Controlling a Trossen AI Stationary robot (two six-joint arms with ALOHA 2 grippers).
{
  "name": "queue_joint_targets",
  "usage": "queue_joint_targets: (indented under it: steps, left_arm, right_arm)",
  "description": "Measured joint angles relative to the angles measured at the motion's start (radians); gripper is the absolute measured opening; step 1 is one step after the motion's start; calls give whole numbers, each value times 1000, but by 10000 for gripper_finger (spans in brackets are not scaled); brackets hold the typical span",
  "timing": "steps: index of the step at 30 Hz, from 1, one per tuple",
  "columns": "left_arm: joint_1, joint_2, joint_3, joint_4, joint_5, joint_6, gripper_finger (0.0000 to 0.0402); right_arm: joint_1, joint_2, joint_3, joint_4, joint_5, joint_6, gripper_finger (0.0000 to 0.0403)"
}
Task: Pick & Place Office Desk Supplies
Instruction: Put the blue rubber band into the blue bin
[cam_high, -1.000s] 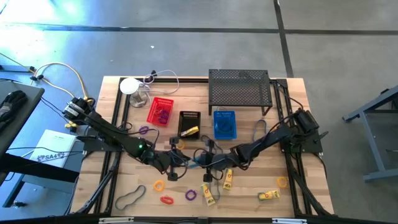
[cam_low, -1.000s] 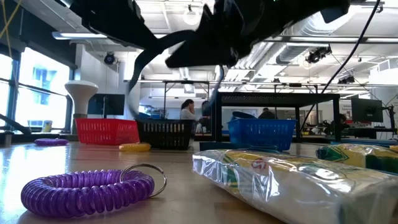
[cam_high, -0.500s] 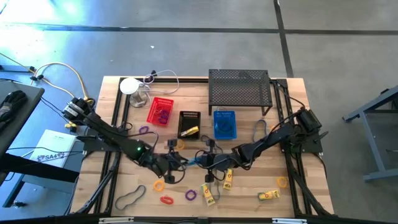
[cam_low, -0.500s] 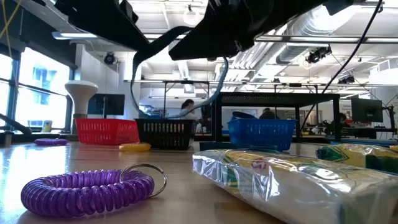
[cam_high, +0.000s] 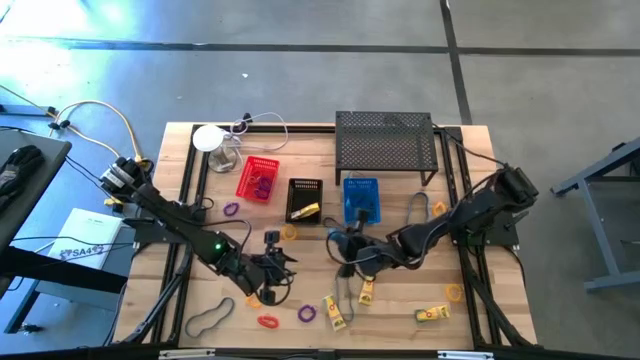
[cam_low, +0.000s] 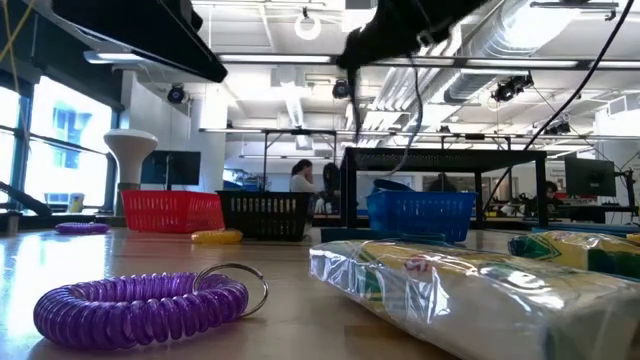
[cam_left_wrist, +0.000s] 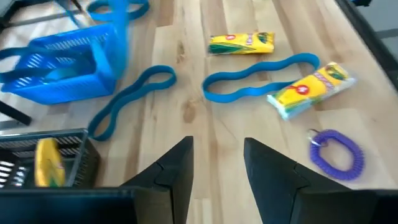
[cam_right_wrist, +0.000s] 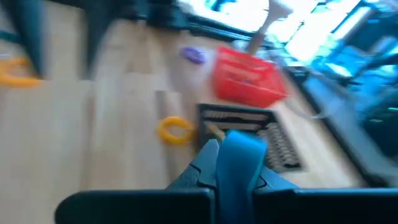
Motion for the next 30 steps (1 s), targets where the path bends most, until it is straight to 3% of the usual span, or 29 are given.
queue_joint_targets:
  steps: [5, 11, 18, 27, 30]
  left_arm:
    - [-26, 0, 0, -6, 55, -76, 137]
    - [-75, 0, -1, -44, 103, -108, 137]
    - [-105, 1, -1, -43, 103, -109, 137]
    - [-110, 1, -2, -40, 102, -123, 137]
    - [-110, 2, -4, -43, 102, -126, 137]
  right_arm:
    - [-8, -29, -1, -72, 171, -1, 2]
    - [-68, -29, 1, -171, 248, 85, 2]
    - [-158, -29, 1, -333, 176, 334, 3]
    - [-244, -12, 1, -341, 66, 459, 3]
    - [-269, -9, 1, -343, -29, 532, 3]
